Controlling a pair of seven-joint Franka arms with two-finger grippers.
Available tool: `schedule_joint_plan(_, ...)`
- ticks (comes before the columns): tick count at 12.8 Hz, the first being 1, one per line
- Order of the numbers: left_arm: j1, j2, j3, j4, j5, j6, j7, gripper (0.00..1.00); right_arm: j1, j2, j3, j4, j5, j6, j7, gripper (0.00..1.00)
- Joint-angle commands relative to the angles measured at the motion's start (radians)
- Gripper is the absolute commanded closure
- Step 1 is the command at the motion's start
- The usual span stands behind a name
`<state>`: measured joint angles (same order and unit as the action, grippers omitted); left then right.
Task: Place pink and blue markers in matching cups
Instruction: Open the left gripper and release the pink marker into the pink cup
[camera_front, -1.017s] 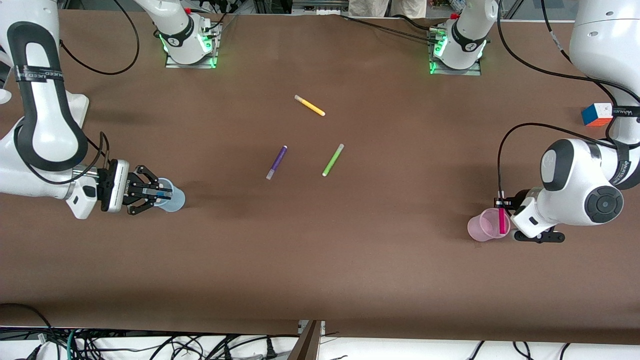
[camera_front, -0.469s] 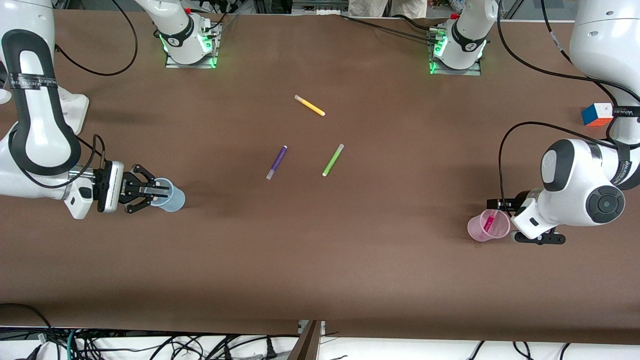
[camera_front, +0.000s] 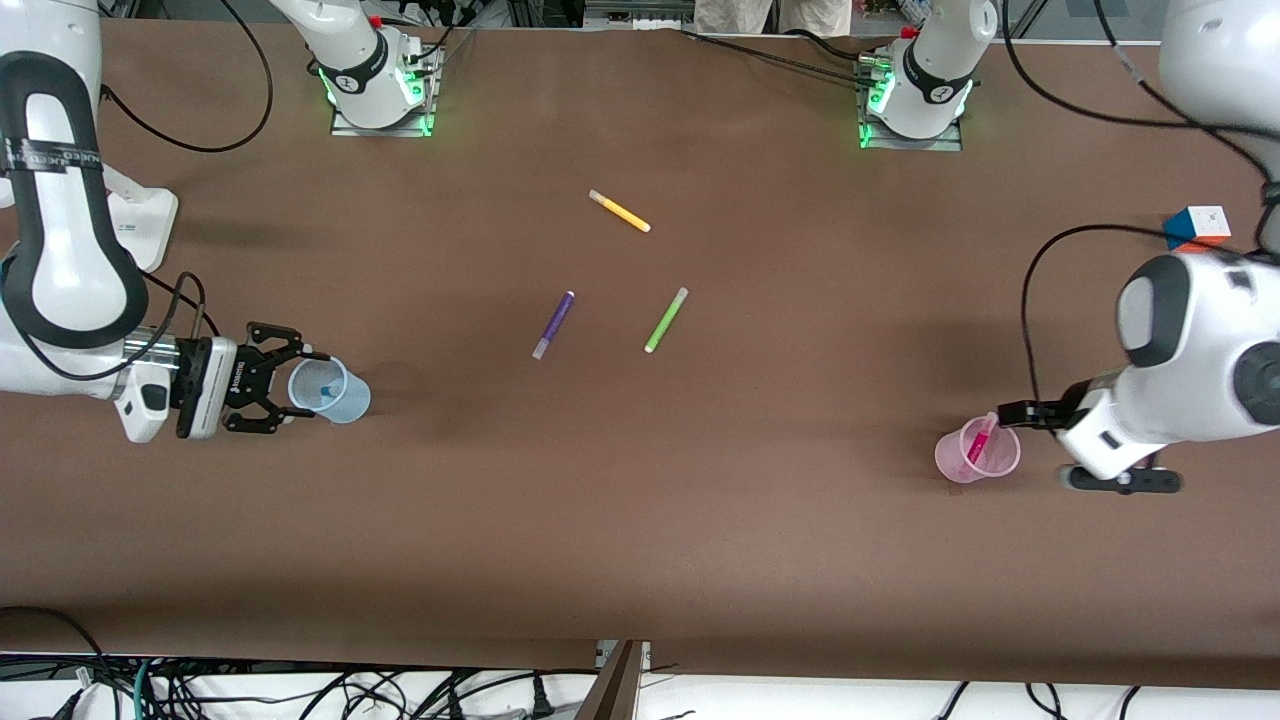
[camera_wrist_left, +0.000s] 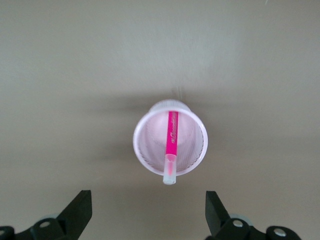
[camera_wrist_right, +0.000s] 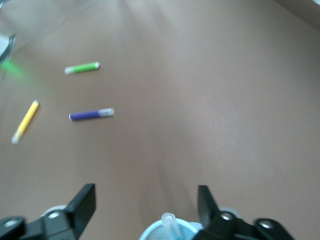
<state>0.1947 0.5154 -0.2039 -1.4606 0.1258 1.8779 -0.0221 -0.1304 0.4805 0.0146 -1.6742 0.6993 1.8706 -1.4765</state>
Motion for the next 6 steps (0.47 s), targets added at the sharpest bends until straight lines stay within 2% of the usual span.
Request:
schedule_joint_plan(1, 0.012, -0.125, 0.003, -0.001, 0.018, -0.068, 0.013, 0.0, -0.006, -0.022, 0.013, 0.053, -0.096, -0.056, 0.241, 0.0)
schedule_joint_plan(3, 0.044, -0.199, 0.004, -0.001, 0.017, -0.136, 0.019, 0.0, 0.001, -0.02, 0.019, 0.109, -0.206, -0.103, 0.471, 0.0)
schedule_joint_plan(6, 0.107, -0.265, -0.002, 0.031, 0.002, -0.244, 0.175, 0.0, 0.061, -0.022, 0.019, 0.226, -0.366, -0.259, 0.817, 0.0)
